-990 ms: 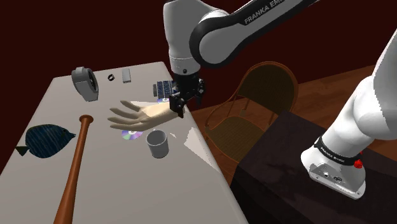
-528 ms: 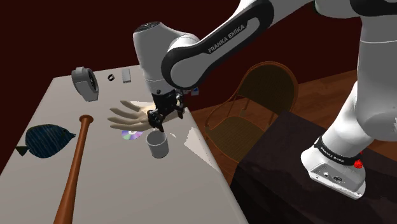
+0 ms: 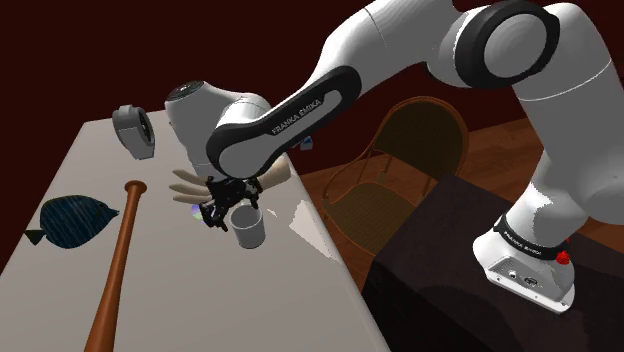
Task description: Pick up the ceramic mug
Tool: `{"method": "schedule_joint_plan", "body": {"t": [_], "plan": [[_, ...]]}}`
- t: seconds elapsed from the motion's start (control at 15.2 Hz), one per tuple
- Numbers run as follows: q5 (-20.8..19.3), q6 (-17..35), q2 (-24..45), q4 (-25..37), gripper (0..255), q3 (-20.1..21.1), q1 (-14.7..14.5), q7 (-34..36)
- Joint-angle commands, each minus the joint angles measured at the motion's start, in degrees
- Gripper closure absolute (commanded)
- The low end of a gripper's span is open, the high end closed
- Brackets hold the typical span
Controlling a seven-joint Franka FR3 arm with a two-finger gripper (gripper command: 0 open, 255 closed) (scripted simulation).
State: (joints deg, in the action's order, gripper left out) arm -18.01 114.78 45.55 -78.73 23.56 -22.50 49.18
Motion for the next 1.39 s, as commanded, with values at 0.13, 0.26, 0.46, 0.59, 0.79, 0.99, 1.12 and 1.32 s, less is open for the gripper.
{"method": "schedule_joint_plan", "body": {"t": [0.13, 0.26, 0.46, 0.59, 0.79, 0.99, 1.12, 1.32], "plan": [[-1.0, -1.5, 6.2, 7.5, 0, -1.1, -2.6, 0.3], [-1.2, -0.6, 7.1, 7.5, 0, -1.3, -2.7, 0.4], [-1.6, 0.7, 8.4, 7.5, 0, -1.6, -2.9, 0.5], [-1.6, 1.0, 8.7, 7.5, 0, -1.7, -3.0, 0.5], [-1.7, 1.0, 8.7, 7.5, 255, -1.7, -3.0, 0.6], [-1.7, 1.0, 8.7, 7.5, 255, -1.7, -3.0, 0.6], [-1.6, 1.0, 8.7, 7.5, 255, -1.7, -3.0, 0.6], [-1.6, 1.0, 8.7, 7.5, 255, -1.7, -3.0, 0.5]]}}
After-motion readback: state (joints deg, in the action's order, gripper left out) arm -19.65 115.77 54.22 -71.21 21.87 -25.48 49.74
